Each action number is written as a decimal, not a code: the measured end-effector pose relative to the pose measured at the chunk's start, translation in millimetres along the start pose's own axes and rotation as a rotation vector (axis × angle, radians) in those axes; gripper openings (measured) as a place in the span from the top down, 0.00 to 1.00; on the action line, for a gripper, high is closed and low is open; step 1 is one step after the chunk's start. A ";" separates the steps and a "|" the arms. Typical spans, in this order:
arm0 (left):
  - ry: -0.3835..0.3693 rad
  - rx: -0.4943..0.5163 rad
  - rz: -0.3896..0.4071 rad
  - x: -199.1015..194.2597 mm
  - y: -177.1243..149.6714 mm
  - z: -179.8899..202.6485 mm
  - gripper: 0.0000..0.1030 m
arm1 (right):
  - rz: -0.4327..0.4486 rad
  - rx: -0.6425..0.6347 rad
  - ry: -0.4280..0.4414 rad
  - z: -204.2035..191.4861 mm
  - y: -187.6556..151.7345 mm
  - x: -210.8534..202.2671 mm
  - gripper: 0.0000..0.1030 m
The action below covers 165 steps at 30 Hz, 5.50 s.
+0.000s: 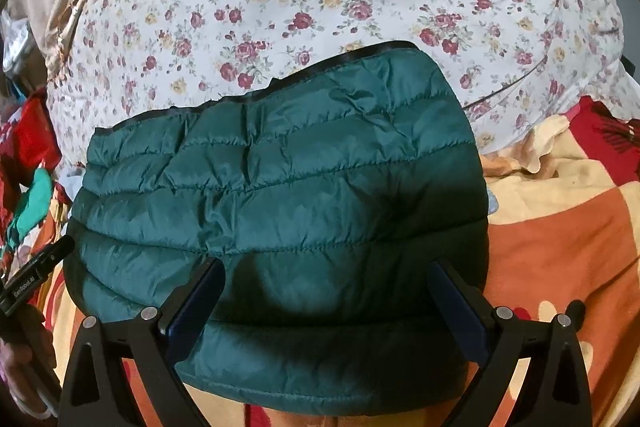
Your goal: Fold large clothes
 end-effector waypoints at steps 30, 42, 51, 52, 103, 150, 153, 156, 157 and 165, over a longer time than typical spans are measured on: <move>-0.243 -0.165 -0.165 75.9 23.3 -16.4 0.00 | -0.056 0.140 0.200 64.2 8.1 66.6 0.00; -0.311 -0.228 -0.240 99.2 18.2 -14.3 0.00 | -0.066 0.126 0.323 56.6 12.2 88.3 0.00; -0.314 -0.160 -0.172 43.1 24.6 -6.4 0.60 | 0.000 0.103 0.344 35.5 19.8 36.9 0.55; -0.325 -0.166 -0.173 37.3 26.3 -6.6 0.64 | 0.010 0.110 0.354 33.3 22.7 29.6 0.57; -0.019 0.055 0.069 -157.5 -77.6 -20.1 0.15 | 0.086 -0.092 0.045 -96.7 -95.5 -136.9 0.07; 0.006 0.132 0.170 -201.5 -101.9 5.7 0.15 | 0.135 -0.112 0.019 -151.7 -114.6 -153.1 0.04; 0.008 0.136 0.163 -199.8 -102.0 4.6 0.15 | 0.128 -0.103 0.021 -150.8 -115.4 -150.1 0.03; 0.008 0.133 0.148 -197.1 -103.9 2.5 0.15 | 0.116 -0.097 0.024 -149.7 -117.5 -148.2 0.03; 0.008 0.132 0.145 -196.1 -104.6 3.3 0.15 | 0.116 -0.098 0.022 -149.8 -118.1 -148.9 0.03; 0.008 0.132 0.153 -197.2 -104.8 4.6 0.15 | 0.119 -0.113 0.010 -151.8 -118.6 -151.0 0.03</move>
Point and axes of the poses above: each gripper's, at about its wrist camera, not at the fingertips, and x roughly the way its jaws point, z to its right, y to its top, the point moved 8 cm from there along x, roughly the way its jaws point, and after that the axes turned 9 degrees about -x, right-handed, at the moved point
